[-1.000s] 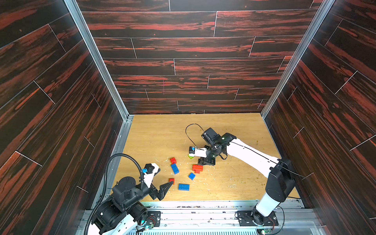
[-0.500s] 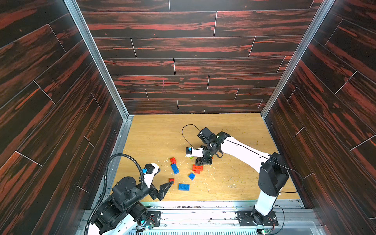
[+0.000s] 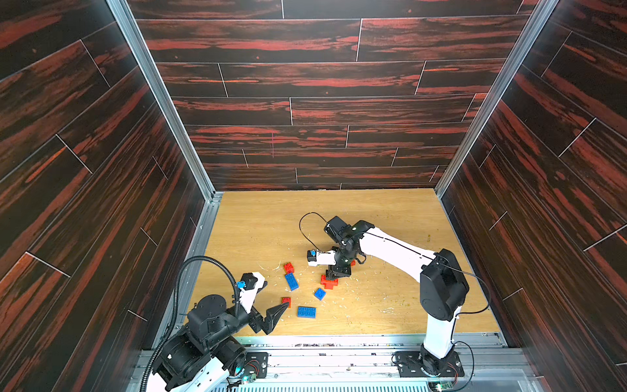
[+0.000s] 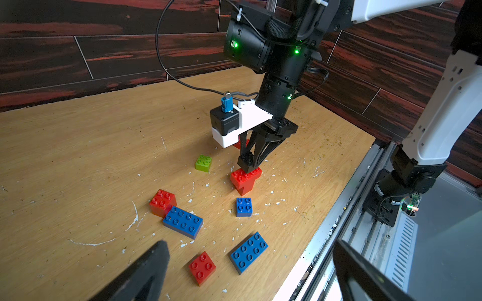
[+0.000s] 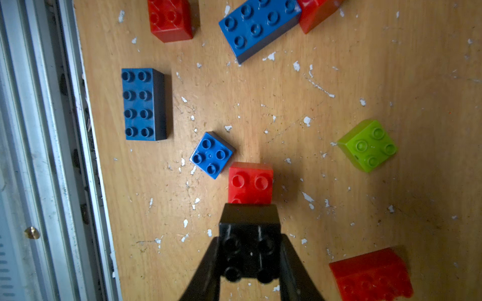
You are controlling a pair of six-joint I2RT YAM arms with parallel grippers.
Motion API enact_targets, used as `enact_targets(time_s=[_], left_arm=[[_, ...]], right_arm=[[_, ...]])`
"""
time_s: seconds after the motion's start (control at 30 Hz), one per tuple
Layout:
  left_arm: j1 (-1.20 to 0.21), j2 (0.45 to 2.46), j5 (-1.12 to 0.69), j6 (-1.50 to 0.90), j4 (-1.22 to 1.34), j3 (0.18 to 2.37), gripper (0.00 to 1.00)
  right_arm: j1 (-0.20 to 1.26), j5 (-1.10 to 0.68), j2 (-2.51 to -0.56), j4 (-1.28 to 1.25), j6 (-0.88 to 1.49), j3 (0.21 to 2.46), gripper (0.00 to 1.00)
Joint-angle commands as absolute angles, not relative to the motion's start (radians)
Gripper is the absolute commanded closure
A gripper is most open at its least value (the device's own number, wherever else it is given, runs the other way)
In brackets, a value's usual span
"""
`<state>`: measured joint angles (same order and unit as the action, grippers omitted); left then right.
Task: Assemble the letter f with lego
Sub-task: Assemble the lego brick with the lego brick.
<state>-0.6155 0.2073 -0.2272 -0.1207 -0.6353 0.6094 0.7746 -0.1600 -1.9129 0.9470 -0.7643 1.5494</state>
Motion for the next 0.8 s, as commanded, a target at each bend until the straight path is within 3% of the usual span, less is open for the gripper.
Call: enact_targets(time_s=[0.0, 0.77], left_arm=[[-0.619, 0.198, -0.223, -0.121, -0.632, 0.607, 0.0], [-0.619, 0.199, -0.224, -0.123, -0.633, 0.607, 0.0]], right_arm=[[0.781, -0.163, -1.931, 0.977, -0.764, 1.577, 0.79], [0.8, -0.126, -1.984, 0.992, -0.729, 1.605, 0.8]])
